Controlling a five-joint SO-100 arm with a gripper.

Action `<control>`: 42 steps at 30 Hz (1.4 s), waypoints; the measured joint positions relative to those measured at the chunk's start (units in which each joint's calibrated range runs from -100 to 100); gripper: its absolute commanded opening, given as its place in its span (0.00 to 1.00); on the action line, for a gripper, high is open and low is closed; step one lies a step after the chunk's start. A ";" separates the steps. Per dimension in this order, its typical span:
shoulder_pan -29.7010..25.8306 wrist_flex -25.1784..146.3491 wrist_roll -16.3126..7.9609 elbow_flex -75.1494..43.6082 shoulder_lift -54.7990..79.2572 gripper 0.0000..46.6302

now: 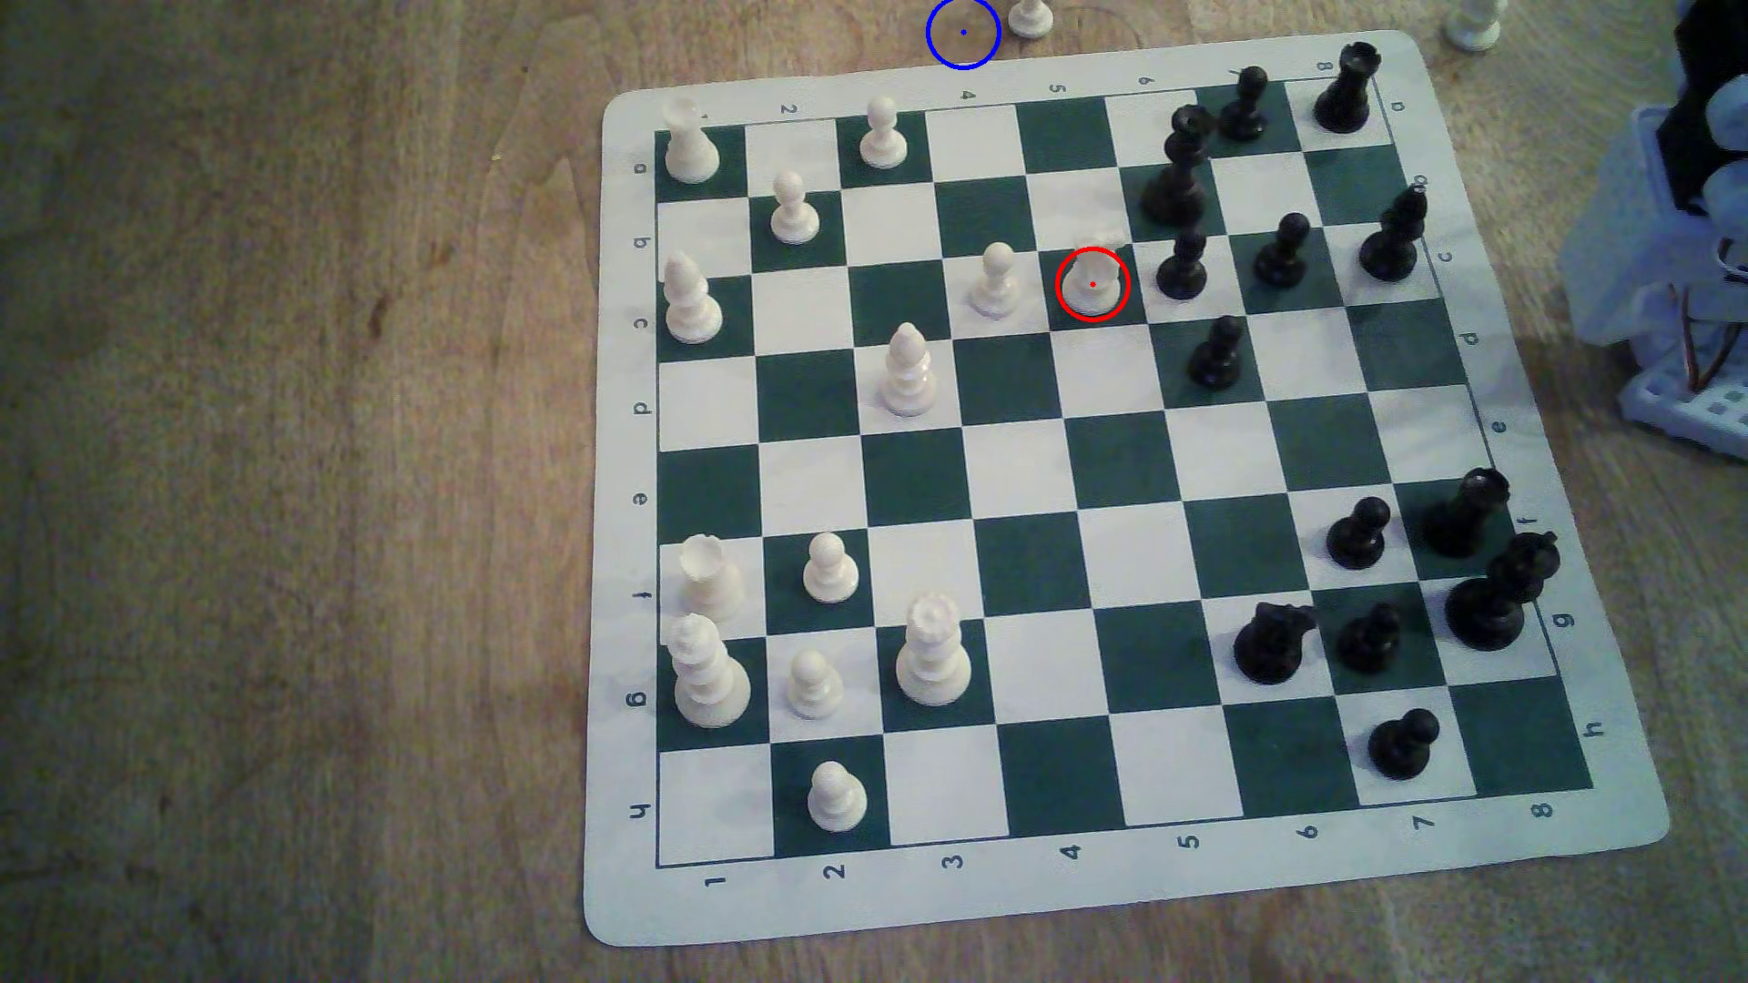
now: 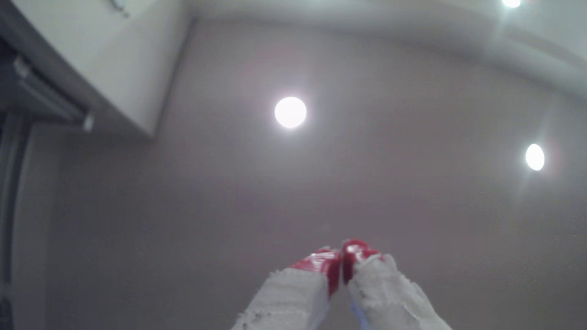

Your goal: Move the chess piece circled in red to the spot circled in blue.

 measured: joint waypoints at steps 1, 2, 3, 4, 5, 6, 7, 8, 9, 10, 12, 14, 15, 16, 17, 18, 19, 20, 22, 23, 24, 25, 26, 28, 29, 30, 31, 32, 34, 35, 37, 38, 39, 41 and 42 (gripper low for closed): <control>0.00 0.00 0.00 0.00 0.00 0.00; 0.00 0.00 0.00 0.00 0.00 0.00; 0.00 0.00 0.00 0.00 0.00 0.00; 0.00 0.00 0.00 0.00 0.00 0.01; 0.00 0.00 0.00 0.00 0.00 0.00; 0.00 0.00 0.00 0.00 0.00 0.00; 0.00 0.00 0.00 0.00 0.00 0.00; 0.00 1.51 0.00 0.00 0.00 0.00; 0.00 2.79 0.00 0.00 0.00 0.00; 0.00 3.98 0.00 0.00 0.00 0.00; 0.00 12.03 0.20 0.00 0.00 0.00; 0.00 16.49 0.34 0.00 0.00 0.00; 0.00 19.12 0.39 0.00 0.00 0.00; 0.00 22.71 0.39 0.00 0.00 0.00; 0.00 30.52 0.39 0.00 0.00 0.00; 0.00 34.26 0.39 0.00 0.00 0.00; 0.00 37.53 0.39 0.00 0.00 0.00; 0.00 41.12 0.44 0.00 0.00 0.00; 0.88 53.71 1.12 0.00 0.00 0.00; 1.55 57.21 1.56 0.00 0.08 0.00; 2.51 61.43 2.30 0.00 0.08 0.01; 3.98 69.16 2.78 0.00 0.08 0.01; 4.57 72.59 2.88 0.00 0.25 0.03; 5.46 78.80 2.15 0.00 0.34 0.04; 5.83 83.03 1.76 -0.27 0.34 0.05; 6.42 91.47 0.98 -1.54 0.34 0.05; 6.56 95.78 0.63 -1.90 0.42 0.05; 6.71 100.56 0.10 -2.53 0.50 0.05; 6.71 114.34 -0.49 -8.22 0.50 0.04; 6.71 119.12 -0.54 -9.94 0.50 0.04; 6.12 128.92 -0.63 -14.28 1.76 0.04; 5.60 133.78 -0.88 -16.90 2.76 0.04; 4.42 142.63 -1.81 -22.86 5.70 0.05; 3.32 149.48 -2.69 -28.38 8.88 0.06; 2.21 153.07 -2.98 -31.99 11.48 0.08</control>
